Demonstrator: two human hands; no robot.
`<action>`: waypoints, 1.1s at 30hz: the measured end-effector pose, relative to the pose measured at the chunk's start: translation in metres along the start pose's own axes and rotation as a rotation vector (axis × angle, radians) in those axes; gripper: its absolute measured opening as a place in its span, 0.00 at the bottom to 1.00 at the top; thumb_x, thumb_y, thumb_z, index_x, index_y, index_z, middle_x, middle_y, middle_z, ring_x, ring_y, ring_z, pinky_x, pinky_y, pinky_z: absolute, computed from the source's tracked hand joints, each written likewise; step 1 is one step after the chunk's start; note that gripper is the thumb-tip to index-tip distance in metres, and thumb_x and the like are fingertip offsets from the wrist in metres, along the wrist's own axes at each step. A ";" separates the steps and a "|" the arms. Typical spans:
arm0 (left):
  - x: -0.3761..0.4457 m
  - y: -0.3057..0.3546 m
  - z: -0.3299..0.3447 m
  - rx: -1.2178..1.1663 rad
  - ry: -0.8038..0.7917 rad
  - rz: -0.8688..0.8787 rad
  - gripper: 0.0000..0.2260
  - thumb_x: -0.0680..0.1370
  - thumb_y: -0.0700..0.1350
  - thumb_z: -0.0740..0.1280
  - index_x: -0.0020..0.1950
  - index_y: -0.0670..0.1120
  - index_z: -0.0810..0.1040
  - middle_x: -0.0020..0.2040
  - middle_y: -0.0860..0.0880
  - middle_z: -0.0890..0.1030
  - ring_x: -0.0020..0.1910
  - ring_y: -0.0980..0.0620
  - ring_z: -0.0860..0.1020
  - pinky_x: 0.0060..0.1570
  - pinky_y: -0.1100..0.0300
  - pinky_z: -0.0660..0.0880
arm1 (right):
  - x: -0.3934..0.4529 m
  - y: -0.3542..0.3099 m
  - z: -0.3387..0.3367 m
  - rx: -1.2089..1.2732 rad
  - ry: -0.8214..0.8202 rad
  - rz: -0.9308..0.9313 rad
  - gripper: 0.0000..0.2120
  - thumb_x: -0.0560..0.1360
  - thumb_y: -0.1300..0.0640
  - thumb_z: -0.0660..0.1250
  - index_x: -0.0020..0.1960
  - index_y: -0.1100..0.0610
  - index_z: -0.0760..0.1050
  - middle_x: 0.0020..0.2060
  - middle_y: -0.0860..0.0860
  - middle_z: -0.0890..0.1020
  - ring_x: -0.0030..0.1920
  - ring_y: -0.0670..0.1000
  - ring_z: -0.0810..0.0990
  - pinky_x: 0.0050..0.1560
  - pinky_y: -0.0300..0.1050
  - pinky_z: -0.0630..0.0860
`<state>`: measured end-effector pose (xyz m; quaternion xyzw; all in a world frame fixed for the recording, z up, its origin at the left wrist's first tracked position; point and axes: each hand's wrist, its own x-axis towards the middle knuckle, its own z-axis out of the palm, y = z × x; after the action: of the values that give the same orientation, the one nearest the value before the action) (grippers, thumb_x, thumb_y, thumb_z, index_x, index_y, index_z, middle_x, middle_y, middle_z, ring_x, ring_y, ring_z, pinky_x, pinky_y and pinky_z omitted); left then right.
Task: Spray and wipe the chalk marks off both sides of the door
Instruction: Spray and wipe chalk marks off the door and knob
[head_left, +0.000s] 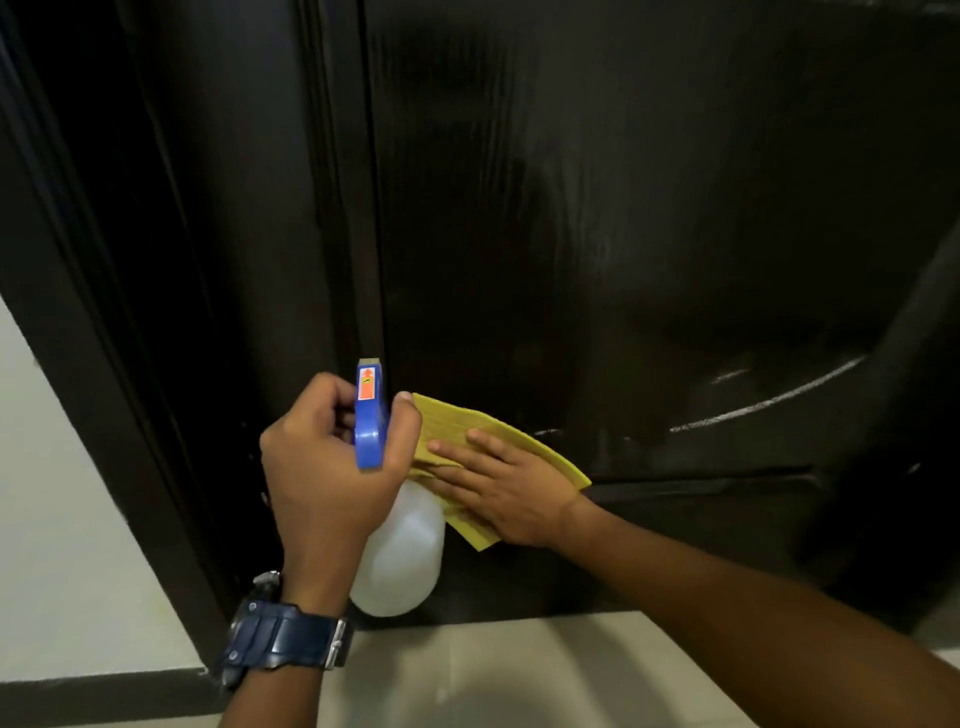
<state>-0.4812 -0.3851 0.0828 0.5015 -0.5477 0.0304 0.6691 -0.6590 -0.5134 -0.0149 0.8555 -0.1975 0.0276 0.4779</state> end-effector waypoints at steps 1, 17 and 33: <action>-0.001 0.003 0.002 -0.003 -0.002 0.003 0.14 0.74 0.45 0.74 0.36 0.43 0.72 0.28 0.52 0.72 0.30 0.51 0.74 0.27 0.69 0.66 | -0.007 0.008 -0.001 -0.012 -0.006 -0.021 0.32 0.81 0.47 0.54 0.81 0.54 0.46 0.81 0.51 0.55 0.80 0.55 0.41 0.78 0.58 0.33; -0.018 0.026 0.017 -0.162 -0.300 0.097 0.11 0.73 0.46 0.72 0.36 0.46 0.73 0.30 0.51 0.74 0.26 0.55 0.71 0.28 0.72 0.65 | -0.061 0.042 0.001 0.013 0.072 0.146 0.35 0.79 0.47 0.61 0.81 0.54 0.51 0.81 0.52 0.51 0.81 0.59 0.44 0.78 0.65 0.40; -0.068 0.067 0.136 -0.356 -0.509 0.038 0.17 0.70 0.57 0.71 0.36 0.45 0.73 0.28 0.49 0.73 0.24 0.50 0.72 0.23 0.62 0.69 | -0.294 0.140 0.031 0.200 -0.063 1.184 0.34 0.83 0.37 0.45 0.80 0.49 0.31 0.81 0.53 0.45 0.81 0.62 0.46 0.78 0.60 0.41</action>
<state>-0.6431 -0.4130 0.0595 0.3577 -0.7035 -0.1800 0.5872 -0.9846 -0.5129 0.0115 0.6414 -0.6509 0.2820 0.2922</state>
